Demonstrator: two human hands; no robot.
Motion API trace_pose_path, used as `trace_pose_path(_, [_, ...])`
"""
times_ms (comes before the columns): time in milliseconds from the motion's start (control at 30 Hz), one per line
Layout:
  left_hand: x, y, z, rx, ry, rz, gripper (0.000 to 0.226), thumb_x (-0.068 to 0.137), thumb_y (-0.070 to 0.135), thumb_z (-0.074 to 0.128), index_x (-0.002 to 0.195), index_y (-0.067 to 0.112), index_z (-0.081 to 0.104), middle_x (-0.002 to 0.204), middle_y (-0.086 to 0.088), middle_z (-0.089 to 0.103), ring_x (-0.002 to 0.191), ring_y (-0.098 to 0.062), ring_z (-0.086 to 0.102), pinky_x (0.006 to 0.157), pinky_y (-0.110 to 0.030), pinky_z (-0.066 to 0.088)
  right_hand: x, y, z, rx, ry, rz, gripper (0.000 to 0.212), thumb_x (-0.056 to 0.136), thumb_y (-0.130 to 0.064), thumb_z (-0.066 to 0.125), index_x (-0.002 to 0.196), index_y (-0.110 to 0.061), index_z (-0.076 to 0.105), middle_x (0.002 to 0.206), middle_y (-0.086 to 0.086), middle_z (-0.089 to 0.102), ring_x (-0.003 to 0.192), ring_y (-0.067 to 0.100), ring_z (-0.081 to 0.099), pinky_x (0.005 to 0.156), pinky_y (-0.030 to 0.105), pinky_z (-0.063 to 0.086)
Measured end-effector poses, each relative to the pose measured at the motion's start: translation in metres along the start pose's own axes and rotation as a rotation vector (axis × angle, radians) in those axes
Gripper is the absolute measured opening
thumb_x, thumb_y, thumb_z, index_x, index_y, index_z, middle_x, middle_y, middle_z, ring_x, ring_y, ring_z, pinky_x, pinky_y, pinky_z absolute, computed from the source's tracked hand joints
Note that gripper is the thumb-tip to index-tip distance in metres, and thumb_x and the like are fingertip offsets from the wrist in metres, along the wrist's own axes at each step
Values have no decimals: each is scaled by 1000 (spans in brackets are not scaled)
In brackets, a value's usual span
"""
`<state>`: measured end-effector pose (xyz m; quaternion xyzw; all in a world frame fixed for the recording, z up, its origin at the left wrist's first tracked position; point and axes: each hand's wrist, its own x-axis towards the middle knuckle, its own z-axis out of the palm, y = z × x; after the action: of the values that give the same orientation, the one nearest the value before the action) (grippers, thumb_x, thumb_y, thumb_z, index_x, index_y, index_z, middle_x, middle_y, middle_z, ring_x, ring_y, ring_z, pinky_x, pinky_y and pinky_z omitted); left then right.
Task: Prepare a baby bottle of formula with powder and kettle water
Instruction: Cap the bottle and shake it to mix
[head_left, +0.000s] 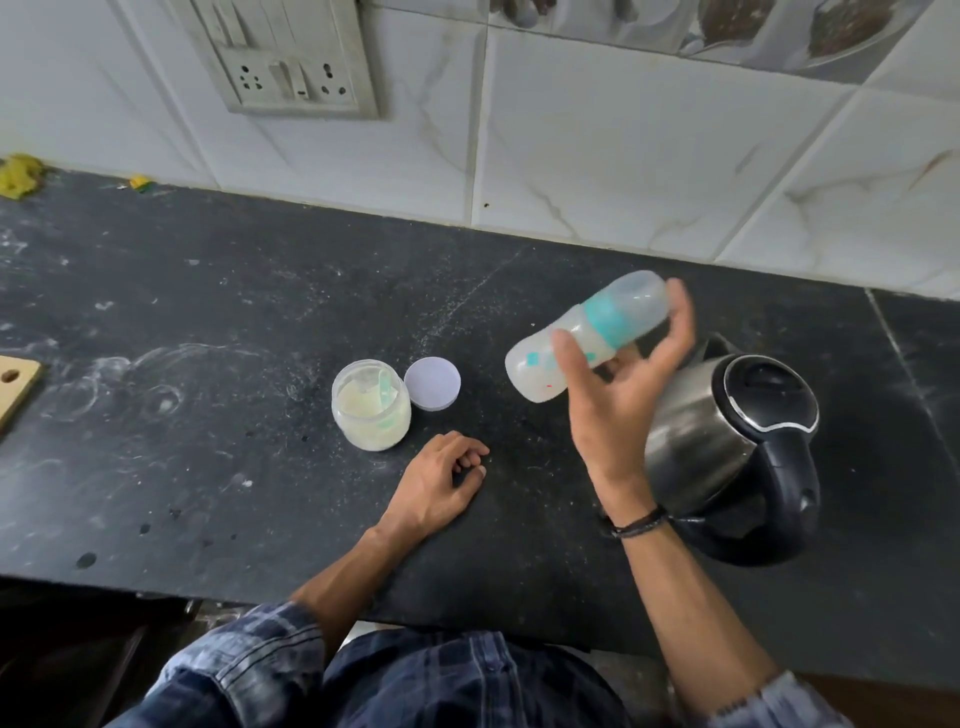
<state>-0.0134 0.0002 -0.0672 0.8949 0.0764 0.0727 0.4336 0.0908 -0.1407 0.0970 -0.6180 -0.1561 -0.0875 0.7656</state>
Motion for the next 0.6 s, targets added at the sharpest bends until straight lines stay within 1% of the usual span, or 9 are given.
trace_pose_path(67, [1, 1, -1, 2, 9, -3, 17, 93, 19, 68, 110, 23, 70, 93, 16, 60, 91, -7, 57, 80, -23, 50, 3, 0, 0, 9, 58, -136, 84, 95, 1, 75, 154, -19, 19, 150, -22, 52, 122, 17, 68, 92, 26, 59])
trace_pose_path(133, [1, 2, 0, 9, 15, -4, 17, 93, 17, 68, 110, 22, 70, 92, 15, 60, 90, -6, 56, 80, -23, 50, 8, 0, 2, -27, 15, -128, 89, 94, 2, 75, 156, -18, 15, 143, -35, 53, 121, 17, 68, 92, 27, 59])
trace_pose_path(233, [1, 2, -2, 4, -1, 1, 18, 93, 16, 68, 110, 21, 70, 93, 12, 61, 90, -8, 57, 81, -26, 50, 2, -2, 1, -19, -87, -3, 89, 91, 1, 79, 155, -27, 24, 137, -34, 59, 117, 19, 70, 89, 31, 60])
trace_pose_path(333, [1, 5, -2, -1, 16, 5, 18, 93, 14, 68, 109, 19, 71, 92, 10, 61, 89, -9, 57, 81, -26, 50, 2, -5, 1, 38, 27, -160, 87, 95, -1, 76, 157, -18, 17, 151, -30, 48, 127, 20, 65, 93, 28, 59])
trace_pose_path(367, [1, 6, -2, 3, 23, 3, 17, 92, 13, 69, 109, 18, 71, 92, 9, 62, 88, -9, 57, 81, -25, 50, 4, -3, 1, 8, 38, -158, 91, 95, -5, 77, 159, -16, 14, 154, -27, 46, 128, 21, 65, 93, 29, 60])
trace_pose_path(433, [0, 5, -1, 3, 23, 1, 17, 92, 13, 69, 108, 18, 71, 92, 9, 62, 88, -10, 57, 81, -25, 49, 7, -3, -1, -104, -26, -54, 96, 91, -11, 83, 161, -23, 18, 145, -30, 53, 119, 19, 70, 90, 35, 63])
trace_pose_path(500, [0, 4, -2, 0, 11, 4, 17, 93, 13, 69, 108, 18, 71, 92, 9, 61, 89, -9, 57, 81, -25, 50, 6, -5, -9, -140, -127, -6, 92, 88, -16, 87, 156, -40, 29, 138, -28, 59, 112, 20, 74, 86, 39, 65])
trace_pose_path(533, [1, 5, -3, -1, 11, 7, 17, 93, 13, 69, 108, 18, 71, 92, 10, 61, 88, -9, 57, 81, -25, 50, 7, -10, -12, -73, -144, -30, 90, 89, -15, 86, 154, -46, 31, 142, -23, 59, 114, 22, 73, 86, 38, 64])
trace_pose_path(600, [2, 4, -2, 5, 26, 7, 17, 92, 13, 69, 108, 18, 71, 91, 10, 61, 88, -9, 57, 80, -24, 49, 14, -10, -14, 15, -87, -117, 92, 92, -10, 84, 155, -43, 26, 148, -18, 56, 119, 23, 70, 90, 35, 62])
